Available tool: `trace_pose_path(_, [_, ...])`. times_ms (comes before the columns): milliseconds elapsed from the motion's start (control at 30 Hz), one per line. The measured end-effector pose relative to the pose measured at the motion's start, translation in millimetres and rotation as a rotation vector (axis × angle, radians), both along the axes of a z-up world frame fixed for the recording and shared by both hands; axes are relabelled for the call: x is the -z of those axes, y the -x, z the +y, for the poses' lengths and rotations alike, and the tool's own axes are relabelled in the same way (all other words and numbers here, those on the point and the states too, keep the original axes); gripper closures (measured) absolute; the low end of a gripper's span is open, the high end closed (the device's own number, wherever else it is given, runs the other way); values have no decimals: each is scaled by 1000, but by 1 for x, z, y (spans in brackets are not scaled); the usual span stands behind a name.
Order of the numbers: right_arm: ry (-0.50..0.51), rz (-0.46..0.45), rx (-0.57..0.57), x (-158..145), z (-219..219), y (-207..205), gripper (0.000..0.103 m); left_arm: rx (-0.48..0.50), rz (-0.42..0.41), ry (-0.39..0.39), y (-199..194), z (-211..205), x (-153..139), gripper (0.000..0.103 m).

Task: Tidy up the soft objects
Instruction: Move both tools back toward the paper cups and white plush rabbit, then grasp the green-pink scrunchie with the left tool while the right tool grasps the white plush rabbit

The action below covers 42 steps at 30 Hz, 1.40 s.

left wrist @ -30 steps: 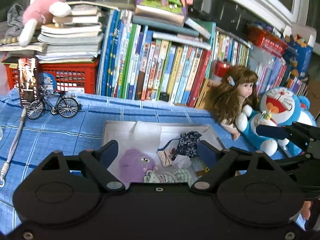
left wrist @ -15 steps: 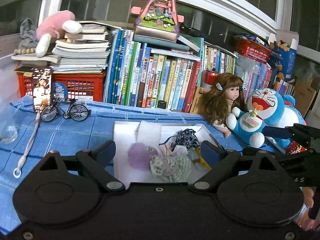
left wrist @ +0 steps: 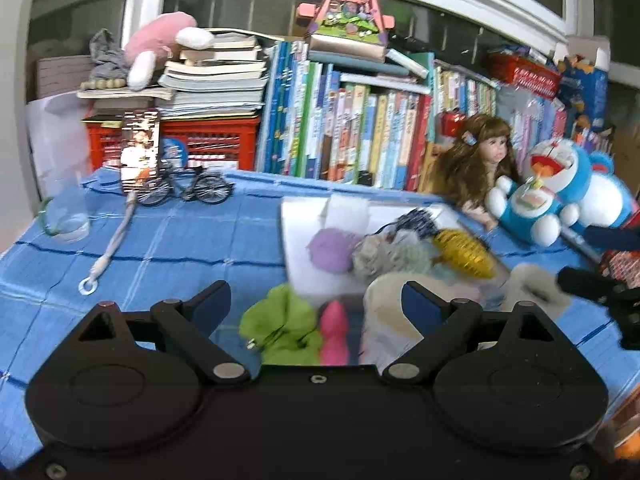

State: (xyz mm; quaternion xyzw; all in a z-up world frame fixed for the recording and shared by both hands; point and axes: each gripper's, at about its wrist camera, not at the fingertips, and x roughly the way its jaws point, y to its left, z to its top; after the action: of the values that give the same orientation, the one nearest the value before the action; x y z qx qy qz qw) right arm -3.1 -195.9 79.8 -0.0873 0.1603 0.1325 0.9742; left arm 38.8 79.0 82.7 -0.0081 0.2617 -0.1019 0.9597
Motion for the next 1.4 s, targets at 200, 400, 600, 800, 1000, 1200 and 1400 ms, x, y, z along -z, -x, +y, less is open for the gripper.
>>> trace_pose_path(200, [14,-17,3,28,14,21,15,-37,7,-53,11,-1,32,14])
trace_pose_path(400, [22,42,-52,57,26,33,15,-49,38,-50,10,-4,61,23])
trace_pose_path(600, [-17,93,-14,83,30,31,15,-62,36,-47,0,-8,76,32])
trace_pose_path(800, [-39,107,60,100,32,23,18,-60,32,-99,-11,-15,85,38])
trace_pose_path(1000, [-40,118,101,107,37,11,20,-35,64,-97,-20,-18,91,45])
trace_pose_path(1200, [-38,139,124,111,42,0,21,-22,86,-100,-21,-20,93,63])
trace_pose_path(1400, [-78,169,155,114,41,-7,32,-15,81,-119,-15,-23,92,81])
